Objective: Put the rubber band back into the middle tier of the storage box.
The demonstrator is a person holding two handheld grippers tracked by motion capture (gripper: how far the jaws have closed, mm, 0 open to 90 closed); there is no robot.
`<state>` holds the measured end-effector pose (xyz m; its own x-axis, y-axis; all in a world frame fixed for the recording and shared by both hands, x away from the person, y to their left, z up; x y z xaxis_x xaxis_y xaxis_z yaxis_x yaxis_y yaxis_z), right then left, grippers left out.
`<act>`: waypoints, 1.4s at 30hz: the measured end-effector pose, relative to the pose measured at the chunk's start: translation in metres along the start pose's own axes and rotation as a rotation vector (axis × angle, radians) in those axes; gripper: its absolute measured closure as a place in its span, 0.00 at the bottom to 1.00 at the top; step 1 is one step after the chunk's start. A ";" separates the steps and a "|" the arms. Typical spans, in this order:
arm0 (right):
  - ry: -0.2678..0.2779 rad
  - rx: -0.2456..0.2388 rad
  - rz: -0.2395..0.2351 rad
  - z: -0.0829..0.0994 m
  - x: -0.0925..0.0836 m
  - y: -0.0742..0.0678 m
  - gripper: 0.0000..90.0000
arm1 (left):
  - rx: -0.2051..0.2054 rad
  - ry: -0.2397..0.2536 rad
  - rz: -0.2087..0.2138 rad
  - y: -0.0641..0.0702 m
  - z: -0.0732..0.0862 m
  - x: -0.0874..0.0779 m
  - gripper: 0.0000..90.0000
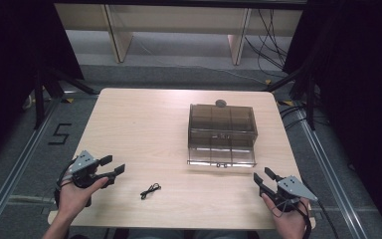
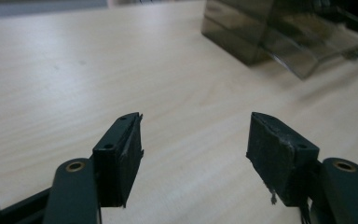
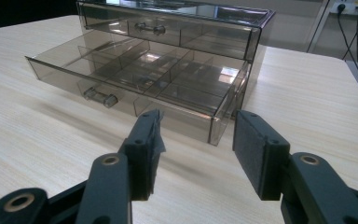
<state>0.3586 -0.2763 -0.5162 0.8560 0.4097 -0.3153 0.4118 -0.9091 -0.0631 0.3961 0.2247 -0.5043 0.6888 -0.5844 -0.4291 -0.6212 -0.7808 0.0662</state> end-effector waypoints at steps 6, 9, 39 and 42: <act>-0.011 -0.010 0.015 -0.001 -0.001 0.001 0.58 | 0.113 -0.301 0.088 0.006 0.000 0.002 0.38; -0.012 -0.017 0.017 -0.001 -0.001 0.001 0.58 | 0.145 -0.408 0.112 0.007 -0.001 0.002 0.40; -0.010 -0.003 0.000 0.000 0.001 0.002 0.58 | 0.238 -0.713 0.297 0.044 -0.007 0.028 0.45; -0.016 -0.013 0.014 0.000 -0.001 0.003 0.58 | 0.263 -0.739 0.309 0.048 -0.008 0.031 0.46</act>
<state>0.3595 -0.2793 -0.5160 0.8566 0.3954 -0.3315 0.4037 -0.9137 -0.0467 0.3908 0.1674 -0.5077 0.1084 -0.3970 -0.9114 -0.8717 -0.4787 0.1048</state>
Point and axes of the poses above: each handheld gripper's, and its own axes: x roughly forward along the jaws, z roughly out of its underside, y roughly to its right, the point moved 6 cm from there along x, roughly forward along the jaws, and after that the axes turned 4 degrees about x, right-handed, at the moved point
